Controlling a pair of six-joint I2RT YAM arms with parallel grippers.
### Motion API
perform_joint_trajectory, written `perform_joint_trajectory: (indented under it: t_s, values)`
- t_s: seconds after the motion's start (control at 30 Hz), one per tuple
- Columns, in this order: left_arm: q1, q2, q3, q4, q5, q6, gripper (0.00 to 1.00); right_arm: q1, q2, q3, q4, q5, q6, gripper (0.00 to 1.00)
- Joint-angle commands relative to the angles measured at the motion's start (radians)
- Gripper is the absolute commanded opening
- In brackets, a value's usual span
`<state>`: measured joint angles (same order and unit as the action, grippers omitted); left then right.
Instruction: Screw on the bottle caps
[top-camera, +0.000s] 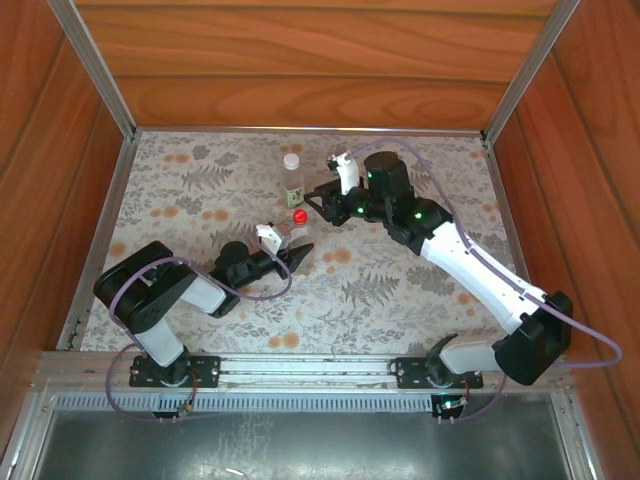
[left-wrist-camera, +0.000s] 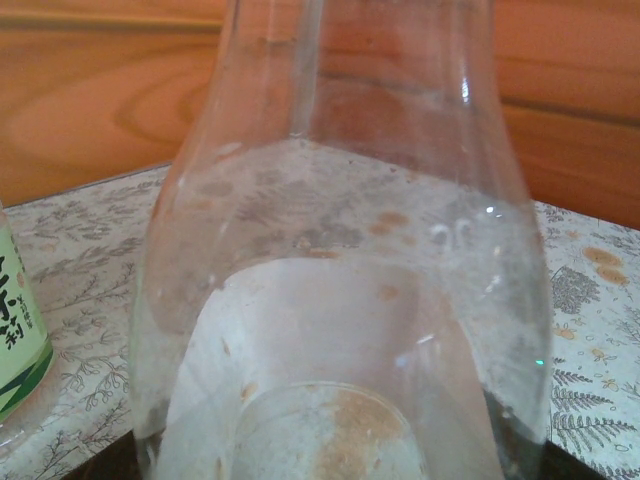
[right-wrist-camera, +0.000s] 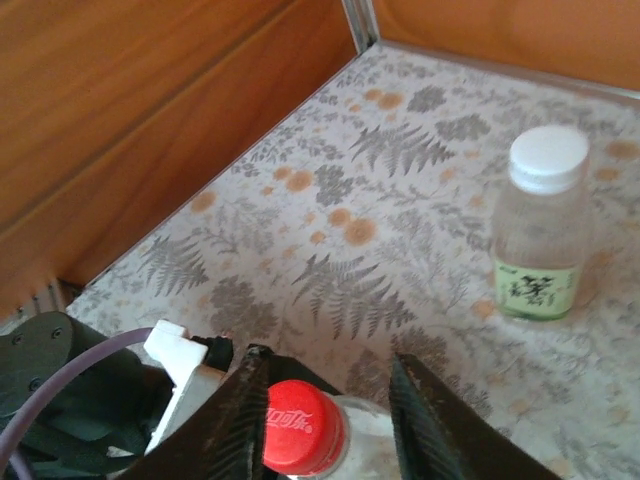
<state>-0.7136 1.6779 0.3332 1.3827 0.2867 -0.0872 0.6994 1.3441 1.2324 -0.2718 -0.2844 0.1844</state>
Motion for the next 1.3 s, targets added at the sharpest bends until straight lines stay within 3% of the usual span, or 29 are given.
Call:
perform_joint_trajectory:
  t_s: [0.0, 0.73, 1.07, 1.27]
  values:
    - [0.008, 0.017, 0.018, 0.033, 0.021, -0.011, 0.5, -0.007, 0.036, 0.046, -0.11, -0.052, 0.043, 0.33]
    - [0.008, 0.023, 0.024, 0.033, 0.029, -0.022, 0.5, -0.021, 0.142, 0.111, -0.151, -0.18, 0.056, 0.26]
    - [0.009, 0.018, 0.024, 0.033, 0.022, -0.032, 0.5, -0.021, 0.135, 0.086, -0.173, -0.193, 0.05, 0.15]
    - [0.012, 0.023, 0.029, 0.034, 0.015, -0.045, 0.5, -0.021, 0.097, 0.052, -0.2, -0.202, 0.055, 0.13]
